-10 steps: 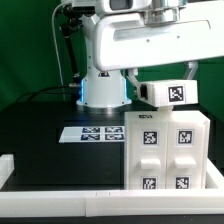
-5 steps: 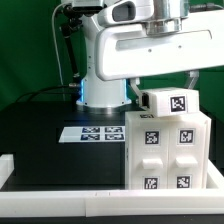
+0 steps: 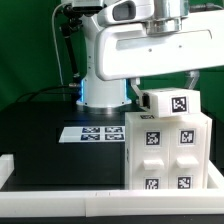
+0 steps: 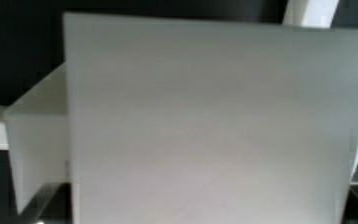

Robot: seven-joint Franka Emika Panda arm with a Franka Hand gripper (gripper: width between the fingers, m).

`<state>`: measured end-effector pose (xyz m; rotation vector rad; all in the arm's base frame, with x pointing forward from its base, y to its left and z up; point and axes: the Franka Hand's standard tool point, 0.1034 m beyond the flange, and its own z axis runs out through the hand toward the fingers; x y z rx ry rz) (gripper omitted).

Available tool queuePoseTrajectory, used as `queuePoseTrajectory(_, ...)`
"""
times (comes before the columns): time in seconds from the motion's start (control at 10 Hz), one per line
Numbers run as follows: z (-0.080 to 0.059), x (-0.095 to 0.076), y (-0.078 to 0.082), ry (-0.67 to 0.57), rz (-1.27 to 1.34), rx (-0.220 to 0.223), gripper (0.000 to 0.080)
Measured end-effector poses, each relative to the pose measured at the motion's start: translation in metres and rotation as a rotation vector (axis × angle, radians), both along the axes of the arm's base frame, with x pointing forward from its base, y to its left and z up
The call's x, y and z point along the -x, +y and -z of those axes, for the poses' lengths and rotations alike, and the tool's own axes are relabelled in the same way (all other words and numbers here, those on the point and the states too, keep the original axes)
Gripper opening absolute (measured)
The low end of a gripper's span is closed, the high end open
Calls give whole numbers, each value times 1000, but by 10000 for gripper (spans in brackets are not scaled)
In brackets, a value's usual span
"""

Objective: Assemble cabinet

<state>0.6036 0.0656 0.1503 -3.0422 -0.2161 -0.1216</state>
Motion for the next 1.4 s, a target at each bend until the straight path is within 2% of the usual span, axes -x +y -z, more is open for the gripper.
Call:
queuePoseTrajectory(0.4,0,0,0,2,18,-2,563)
queuePoseTrajectory(0.6,0,0,1,12,117,-12,563)
queuePoseTrajectory(1.4,0,1,17,60,870,-112,563)
